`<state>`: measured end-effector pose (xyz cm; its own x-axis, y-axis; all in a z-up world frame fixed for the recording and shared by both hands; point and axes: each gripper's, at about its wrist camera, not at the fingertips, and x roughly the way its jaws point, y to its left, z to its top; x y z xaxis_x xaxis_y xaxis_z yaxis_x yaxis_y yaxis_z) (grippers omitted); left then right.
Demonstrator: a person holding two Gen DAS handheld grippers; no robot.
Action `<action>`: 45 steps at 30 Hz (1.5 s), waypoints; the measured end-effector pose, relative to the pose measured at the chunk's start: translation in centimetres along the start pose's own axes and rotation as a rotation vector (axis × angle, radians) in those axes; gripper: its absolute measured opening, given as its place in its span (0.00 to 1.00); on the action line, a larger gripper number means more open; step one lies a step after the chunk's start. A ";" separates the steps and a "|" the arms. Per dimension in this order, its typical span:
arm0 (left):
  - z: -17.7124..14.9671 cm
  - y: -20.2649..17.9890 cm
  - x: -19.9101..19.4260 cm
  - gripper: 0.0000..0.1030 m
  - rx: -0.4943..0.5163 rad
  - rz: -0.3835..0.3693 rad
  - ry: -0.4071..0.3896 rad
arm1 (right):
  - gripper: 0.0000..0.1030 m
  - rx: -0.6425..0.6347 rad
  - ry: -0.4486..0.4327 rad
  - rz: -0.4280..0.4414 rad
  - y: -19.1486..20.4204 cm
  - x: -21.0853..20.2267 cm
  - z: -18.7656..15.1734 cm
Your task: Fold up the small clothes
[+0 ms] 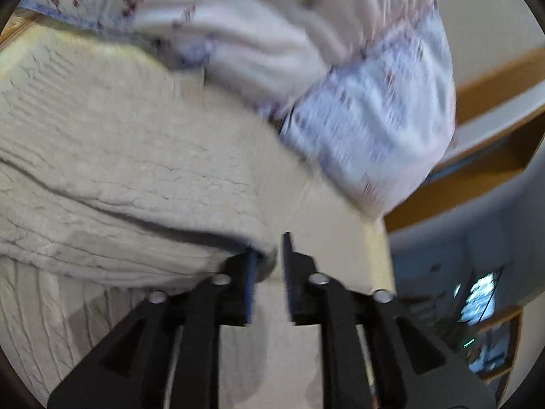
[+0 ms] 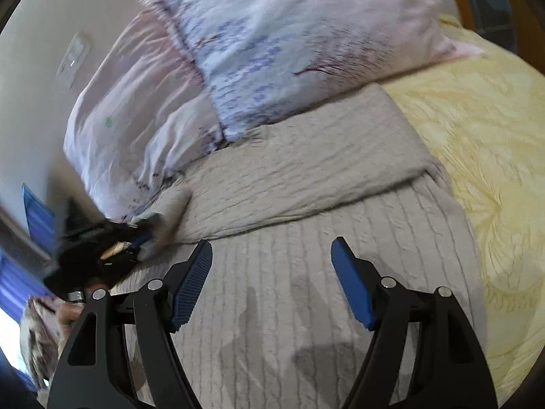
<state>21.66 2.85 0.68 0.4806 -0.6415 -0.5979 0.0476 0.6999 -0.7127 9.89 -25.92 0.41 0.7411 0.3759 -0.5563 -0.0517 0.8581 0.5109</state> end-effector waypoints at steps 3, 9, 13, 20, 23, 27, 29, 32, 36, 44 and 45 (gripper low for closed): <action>-0.7 0.0 -2.0 0.42 0.050 -0.006 0.001 | 0.72 -0.084 0.014 0.020 2.1 0.3 0.9; 0.6 3.5 -9.9 0.51 0.069 0.152 -0.166 | 0.71 -0.422 0.073 0.082 10.9 3.5 1.6; 1.1 7.1 -10.8 0.43 -0.019 0.197 -0.152 | 0.61 -0.637 0.112 0.131 17.2 7.1 0.4; 0.6 9.6 -10.6 0.36 -0.067 0.195 -0.124 | 0.52 -0.840 0.202 0.107 22.8 14.2 -2.0; 0.4 10.1 -10.9 0.36 -0.083 0.180 -0.124 | 0.52 -0.912 0.211 0.088 23.9 15.9 -3.1; 0.3 10.6 -11.1 0.36 -0.115 0.157 -0.133 | 0.50 -0.959 0.230 0.057 24.8 17.9 -4.1; 0.3 10.6 -11.0 0.36 -0.120 0.153 -0.136 | 0.33 -0.975 0.224 0.018 24.9 18.8 -4.4; 0.4 10.6 -10.9 0.36 -0.118 0.155 -0.136 | 0.12 -0.931 0.203 0.034 24.2 18.9 -4.0; 0.3 10.6 -10.9 0.36 -0.118 0.158 -0.139 | 0.10 -0.693 0.093 0.071 21.5 15.8 -0.2; 0.4 10.6 -10.9 0.36 -0.106 0.164 -0.144 | 0.09 -0.054 -0.062 -0.031 6.6 7.3 3.8; 0.4 10.6 -10.9 0.36 -0.107 0.164 -0.144 | 0.10 0.002 -0.035 -0.059 4.7 6.9 3.5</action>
<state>17.25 17.40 -0.19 0.5943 -0.4652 -0.6561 -0.1311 0.7488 -0.6497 17.12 -20.52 1.25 0.7657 0.3123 -0.5623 -0.0059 0.8775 0.4795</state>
